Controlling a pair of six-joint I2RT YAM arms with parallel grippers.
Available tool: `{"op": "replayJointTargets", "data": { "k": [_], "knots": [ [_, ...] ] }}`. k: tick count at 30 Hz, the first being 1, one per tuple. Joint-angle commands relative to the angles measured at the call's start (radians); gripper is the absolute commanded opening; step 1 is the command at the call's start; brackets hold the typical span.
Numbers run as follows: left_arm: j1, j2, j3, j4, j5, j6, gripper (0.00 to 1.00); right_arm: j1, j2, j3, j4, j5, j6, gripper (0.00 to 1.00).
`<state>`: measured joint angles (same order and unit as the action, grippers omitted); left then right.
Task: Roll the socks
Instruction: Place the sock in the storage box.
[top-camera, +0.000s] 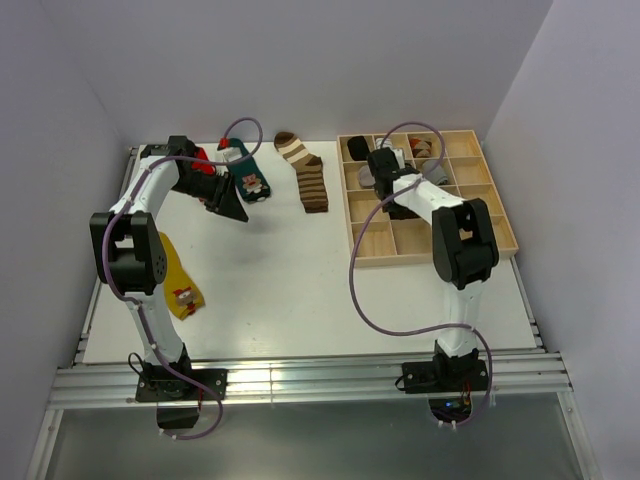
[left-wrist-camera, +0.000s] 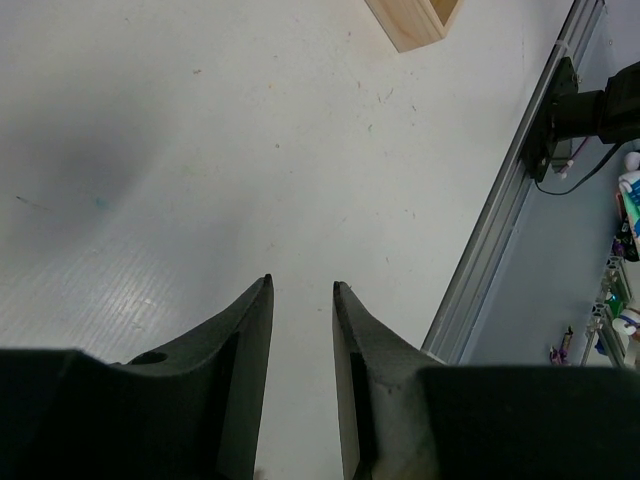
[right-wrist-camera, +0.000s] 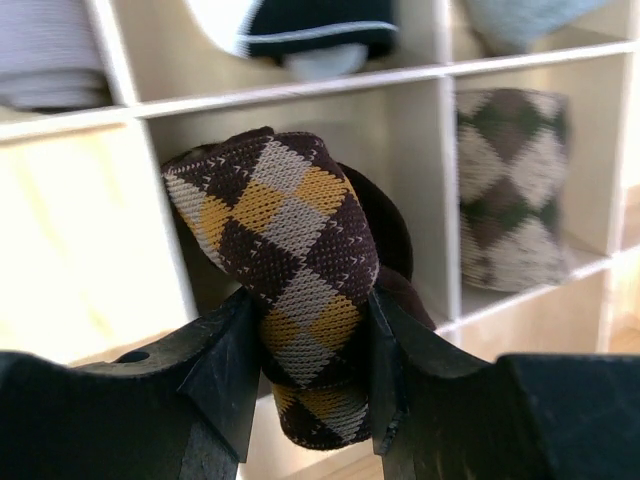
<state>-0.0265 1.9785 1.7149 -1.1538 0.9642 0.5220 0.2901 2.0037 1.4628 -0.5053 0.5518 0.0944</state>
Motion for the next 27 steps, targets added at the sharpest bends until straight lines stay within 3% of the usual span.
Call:
{"op": "replayJointTargets", "data": {
  "k": [1,18,24,27],
  "knots": [
    [0.004,0.006,0.032,-0.026,0.034,0.029,0.35,-0.02,0.038,0.076,-0.053,-0.151,0.053,0.0],
    [0.004,-0.017,0.029,-0.037,0.019,0.016,0.35,-0.183,0.115,0.137,-0.168,-0.541,0.203,0.0],
    [0.004,-0.024,0.023,-0.023,0.01,-0.005,0.35,-0.212,0.119,0.113,-0.154,-0.573,0.203,0.0],
    [0.004,-0.027,0.022,-0.017,-0.001,-0.019,0.35,-0.21,0.121,0.126,-0.177,-0.558,0.2,0.07]
  ]
}}
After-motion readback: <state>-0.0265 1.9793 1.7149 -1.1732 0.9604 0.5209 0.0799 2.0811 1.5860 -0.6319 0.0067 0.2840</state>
